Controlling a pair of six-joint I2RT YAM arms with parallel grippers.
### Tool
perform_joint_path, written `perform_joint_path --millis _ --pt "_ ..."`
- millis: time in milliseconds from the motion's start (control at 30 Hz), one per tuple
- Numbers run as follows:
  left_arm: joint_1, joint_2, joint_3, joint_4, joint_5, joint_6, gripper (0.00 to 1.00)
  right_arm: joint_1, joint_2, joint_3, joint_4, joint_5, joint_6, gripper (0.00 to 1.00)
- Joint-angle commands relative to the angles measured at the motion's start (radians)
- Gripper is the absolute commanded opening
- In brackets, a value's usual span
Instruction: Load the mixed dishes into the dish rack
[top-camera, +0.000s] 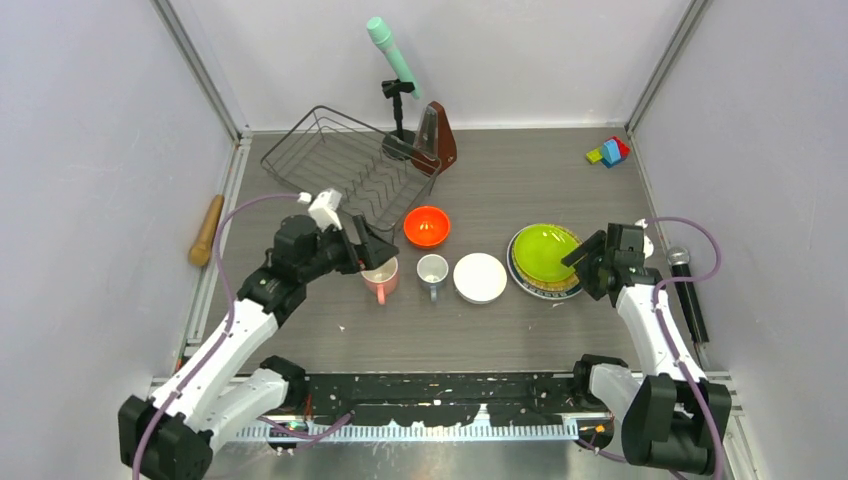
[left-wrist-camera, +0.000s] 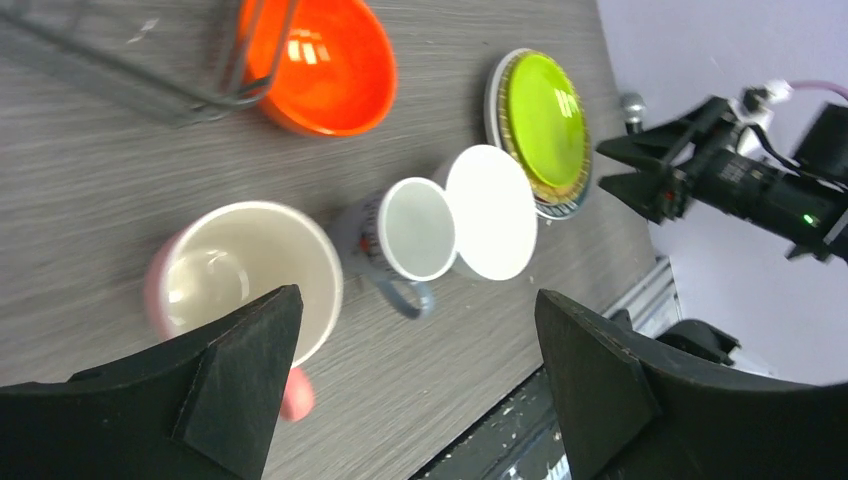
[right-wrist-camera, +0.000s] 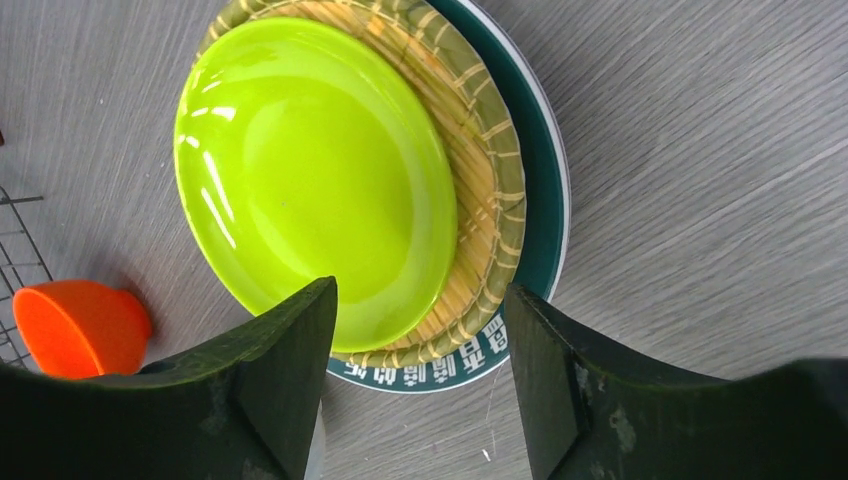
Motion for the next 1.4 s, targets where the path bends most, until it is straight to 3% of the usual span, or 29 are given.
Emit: perform_joint_path --millis 0,367,700,800,1100,1367 --pt "-0.109 0.088 0.082 0.159 -0.047 0.032 0.89 -0.057 0.048 -0.031 0.136 -0.113 0.005 0.66" --pt "-0.321 0.433 0.319 0.229 -0.065 0.172 0.79 -0.086 0.146 -0.033 0.223 -0.152 -0.009 0.53" --pt "-0.351 0.789 0.562 0.259 -0.055 0.19 0.77 -0.089 0.05 0.007 0.147 -0.081 -0.054 0.54" --pt "-0.361 0.892 0.666 0.251 -0.024 0.188 0.67 -0.089 0.04 0.016 0.146 -0.087 -0.056 0.54" --pt "-0.4 1.138 0.853 0.27 -0.011 0.17 0.59 -0.089 0.113 0.048 0.157 -0.093 -0.052 0.53" --pt "-0.421 1.323 0.995 0.307 0.032 0.115 0.53 -0.089 0.196 0.02 0.27 -0.144 -0.012 0.47"
